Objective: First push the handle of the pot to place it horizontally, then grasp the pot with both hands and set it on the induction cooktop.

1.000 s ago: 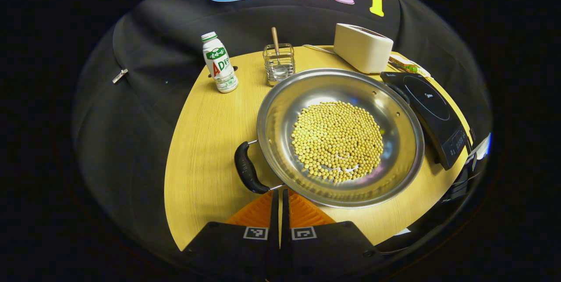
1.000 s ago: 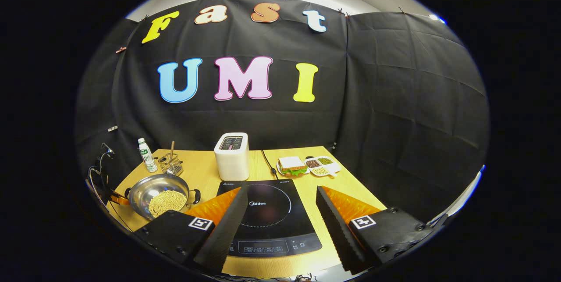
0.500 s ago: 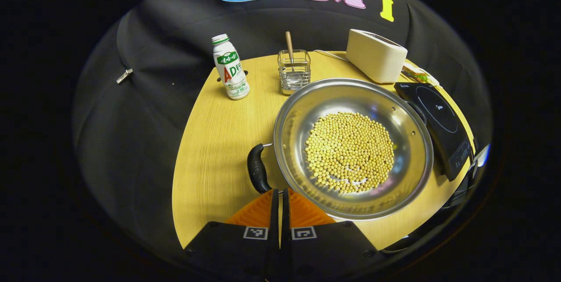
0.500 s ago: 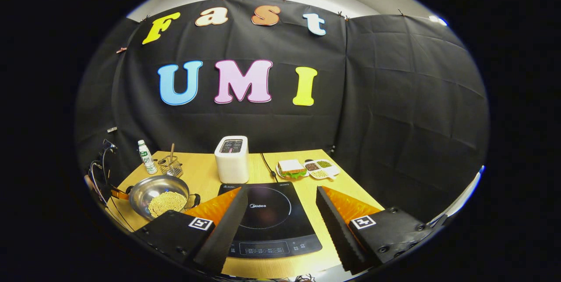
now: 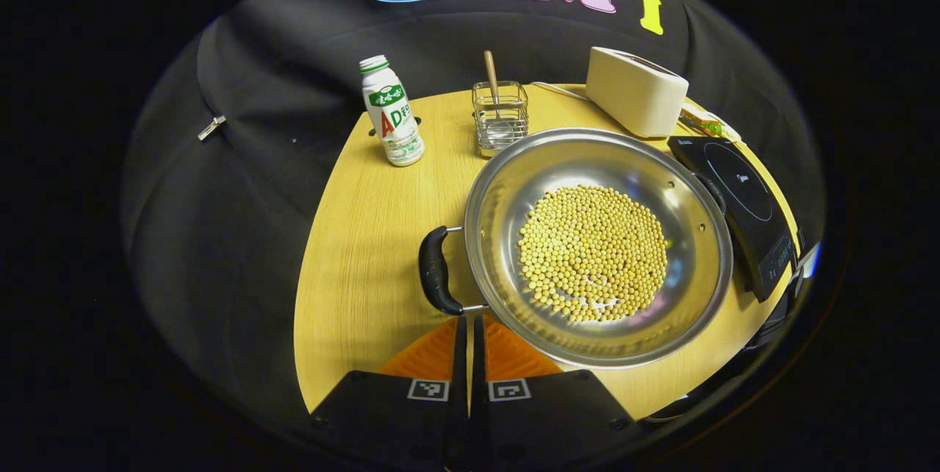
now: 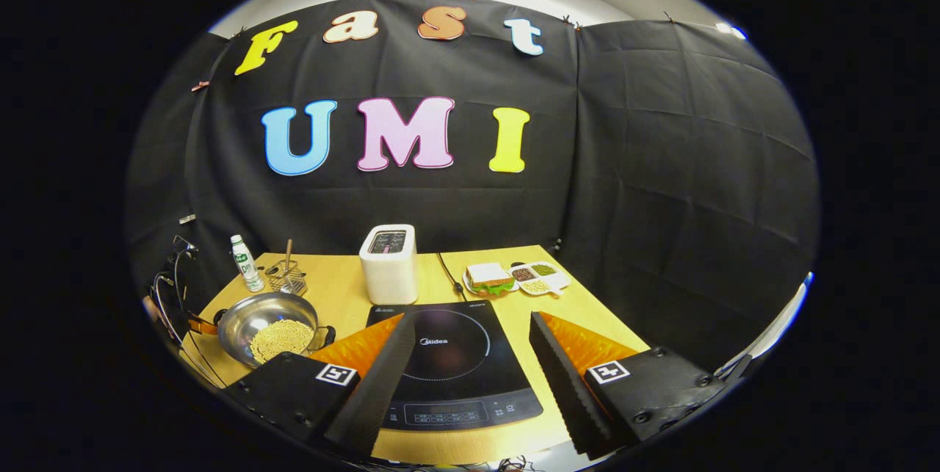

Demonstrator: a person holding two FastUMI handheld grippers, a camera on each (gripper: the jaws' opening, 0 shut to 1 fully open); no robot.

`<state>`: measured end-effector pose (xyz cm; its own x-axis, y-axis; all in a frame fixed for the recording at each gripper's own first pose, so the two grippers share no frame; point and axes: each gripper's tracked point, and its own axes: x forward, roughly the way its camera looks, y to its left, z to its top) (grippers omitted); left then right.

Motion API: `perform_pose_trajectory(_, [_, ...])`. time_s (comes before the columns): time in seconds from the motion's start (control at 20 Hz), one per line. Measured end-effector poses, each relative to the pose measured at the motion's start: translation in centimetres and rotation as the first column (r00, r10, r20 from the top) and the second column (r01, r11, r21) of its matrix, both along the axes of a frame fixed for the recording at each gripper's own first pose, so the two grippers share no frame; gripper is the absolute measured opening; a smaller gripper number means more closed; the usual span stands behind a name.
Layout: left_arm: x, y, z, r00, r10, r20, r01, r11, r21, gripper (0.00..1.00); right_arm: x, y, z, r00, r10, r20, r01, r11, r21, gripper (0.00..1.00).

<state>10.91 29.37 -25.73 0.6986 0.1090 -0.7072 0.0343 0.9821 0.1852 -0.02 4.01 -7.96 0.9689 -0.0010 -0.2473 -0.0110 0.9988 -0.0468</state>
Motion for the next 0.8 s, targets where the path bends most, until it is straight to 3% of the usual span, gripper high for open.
perform_pose_trajectory(0.2, [-1.5, 0.5, 2.5, 0.996, 0.048, 0.07, -0.046, 0.999, -0.027, 0.05, 0.9, 4.7, -1.9, 0.993, 0.095, -0.071, -0.093, 0.995, 0.034, 0.98])
perform_pose_trajectory(0.45, [-1.3, 0.8, 7.2, 0.968, 0.135, 0.21, -0.098, 0.979, -0.177, 0.1, 4.0, 11.2, -2.7, 0.969, 0.231, -0.092, -0.228, 0.973, 0.038, 0.98])
perform_pose_trajectory(0.55, [-1.1, 1.3, 8.4, 0.959, 0.142, 0.244, -0.098, 0.978, -0.183, 0.24, 5.3, 13.4, -3.8, 0.955, 0.272, -0.123, -0.268, 0.962, 0.046, 0.98])
perform_pose_trajectory(0.75, [0.5, 1.1, 8.7, 0.949, 0.122, 0.293, -0.067, 0.979, -0.191, 0.97, 7.4, 17.2, -6.8, 0.924, 0.325, -0.202, -0.317, 0.946, 0.073, 0.98])
perform_pose_trajectory(0.8, [0.6, 0.9, 8.9, 0.947, 0.125, 0.296, -0.067, 0.978, -0.199, 0.96, 8.0, 18.0, -7.6, 0.916, 0.332, -0.226, -0.318, 0.943, 0.097, 0.98])
